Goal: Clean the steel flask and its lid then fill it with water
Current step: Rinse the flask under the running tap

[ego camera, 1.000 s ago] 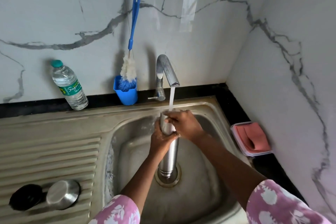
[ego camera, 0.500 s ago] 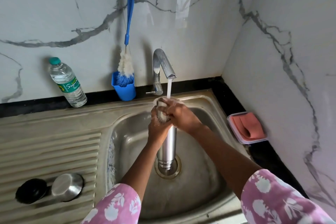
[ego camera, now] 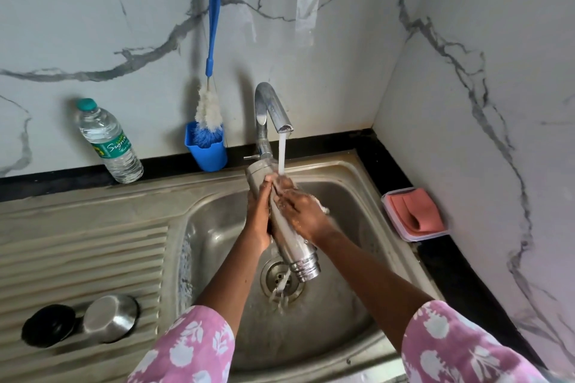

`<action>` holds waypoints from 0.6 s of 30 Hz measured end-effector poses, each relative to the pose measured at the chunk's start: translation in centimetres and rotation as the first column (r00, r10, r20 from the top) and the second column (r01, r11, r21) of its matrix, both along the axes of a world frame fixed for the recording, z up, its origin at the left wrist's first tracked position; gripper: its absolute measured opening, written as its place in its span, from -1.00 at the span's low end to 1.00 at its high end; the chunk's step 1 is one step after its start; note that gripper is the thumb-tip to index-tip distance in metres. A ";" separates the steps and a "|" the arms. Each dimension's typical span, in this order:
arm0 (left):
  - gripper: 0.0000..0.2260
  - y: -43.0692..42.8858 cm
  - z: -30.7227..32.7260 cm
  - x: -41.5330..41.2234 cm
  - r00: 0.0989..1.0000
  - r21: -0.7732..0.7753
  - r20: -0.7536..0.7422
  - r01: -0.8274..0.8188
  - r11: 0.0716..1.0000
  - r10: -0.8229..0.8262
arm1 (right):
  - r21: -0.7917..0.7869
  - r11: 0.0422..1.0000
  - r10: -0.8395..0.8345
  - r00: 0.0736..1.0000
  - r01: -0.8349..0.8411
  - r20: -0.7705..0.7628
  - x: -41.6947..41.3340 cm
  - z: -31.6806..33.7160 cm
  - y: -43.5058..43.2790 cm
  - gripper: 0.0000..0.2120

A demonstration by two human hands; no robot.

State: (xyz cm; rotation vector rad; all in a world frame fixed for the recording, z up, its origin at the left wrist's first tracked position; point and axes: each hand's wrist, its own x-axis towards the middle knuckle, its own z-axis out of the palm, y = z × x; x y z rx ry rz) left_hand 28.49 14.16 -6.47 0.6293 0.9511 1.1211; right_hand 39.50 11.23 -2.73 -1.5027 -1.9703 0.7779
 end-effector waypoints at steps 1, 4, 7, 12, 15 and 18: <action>-0.35 0.0 -0.1 0.0 0.999 -0.007 0.017 0.047 0.999 -0.047 | -0.023 1.000 -0.007 1.000 0.007 0.013 0.0 0.0 0.3 -0.65; -0.16 -0.8 -0.2 0.1 0.985 -0.081 0.067 0.166 0.983 -0.161 | -0.019 0.999 -0.039 0.999 0.039 -0.022 -0.5 0.3 1.9 -0.61; -0.24 -1.2 0.1 -0.1 0.979 -0.127 0.114 0.185 0.974 -0.171 | -0.007 0.992 -0.124 0.988 0.124 -0.088 -0.9 1.0 3.2 -0.46; -0.41 -0.7 0.5 -0.2 0.980 -0.145 0.162 0.139 0.980 -0.115 | 0.127 0.992 -0.007 0.998 0.016 -0.070 -0.4 0.2 1.0 -0.61; -0.36 0.0 0.0 -0.8 0.983 -0.190 0.167 0.101 0.977 -0.069 | 0.147 0.989 0.025 1.000 -0.024 -0.011 0.5 -1.1 -1.6 -0.55; -0.49 0.0 0.2 -1.0 0.978 -0.252 0.186 0.143 0.957 -0.097 | 0.119 0.987 0.103 0.991 -0.113 0.087 1.7 -2.0 -3.3 -0.52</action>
